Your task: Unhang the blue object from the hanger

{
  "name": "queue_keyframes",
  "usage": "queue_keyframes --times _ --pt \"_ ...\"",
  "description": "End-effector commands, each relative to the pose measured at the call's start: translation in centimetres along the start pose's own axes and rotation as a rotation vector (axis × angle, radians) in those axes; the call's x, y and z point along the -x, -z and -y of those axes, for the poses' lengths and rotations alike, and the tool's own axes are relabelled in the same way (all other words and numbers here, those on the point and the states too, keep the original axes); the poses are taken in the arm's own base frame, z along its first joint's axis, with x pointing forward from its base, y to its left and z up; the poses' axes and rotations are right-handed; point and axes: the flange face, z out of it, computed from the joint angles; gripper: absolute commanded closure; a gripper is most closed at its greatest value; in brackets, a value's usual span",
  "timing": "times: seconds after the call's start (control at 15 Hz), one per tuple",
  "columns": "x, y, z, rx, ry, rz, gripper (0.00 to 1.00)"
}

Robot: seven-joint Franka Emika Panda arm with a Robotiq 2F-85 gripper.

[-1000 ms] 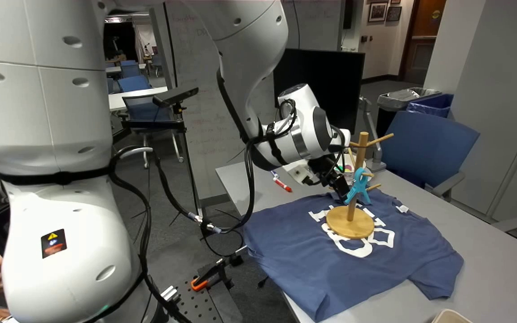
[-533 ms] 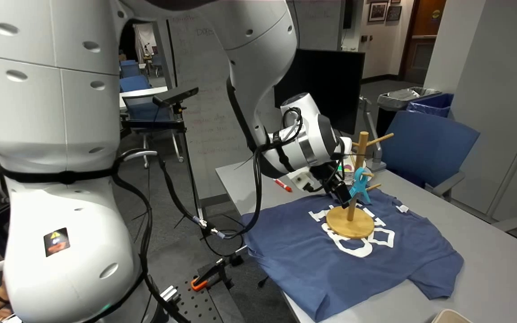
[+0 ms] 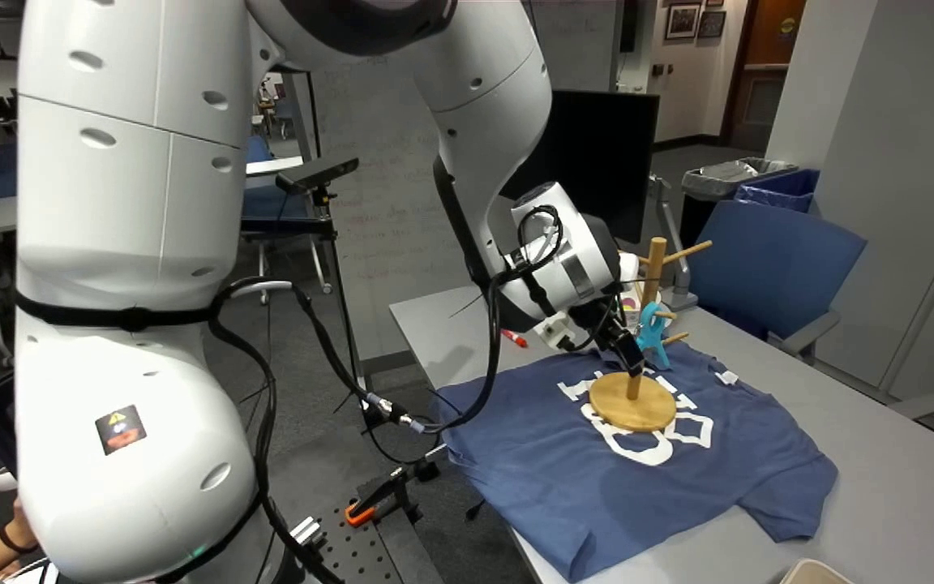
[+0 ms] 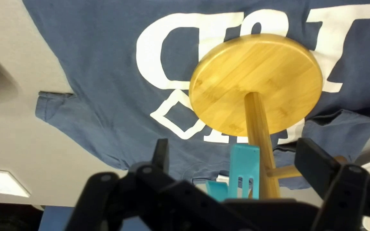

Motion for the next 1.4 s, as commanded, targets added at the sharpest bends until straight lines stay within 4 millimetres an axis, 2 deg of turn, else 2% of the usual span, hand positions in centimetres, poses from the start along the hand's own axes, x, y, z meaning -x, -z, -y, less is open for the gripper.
queue_keyframes --times 0.0,0.4,1.0,1.33 --pt "-1.1 -1.1 0.5 0.045 -0.002 -0.055 0.0" --pt "-1.5 -1.6 0.3 0.088 -0.003 -0.108 0.0" --pt "-0.8 -1.9 -0.4 0.127 -0.023 -0.175 0.0" --pt "-0.1 -2.0 0.6 0.101 -0.022 -0.169 0.0"
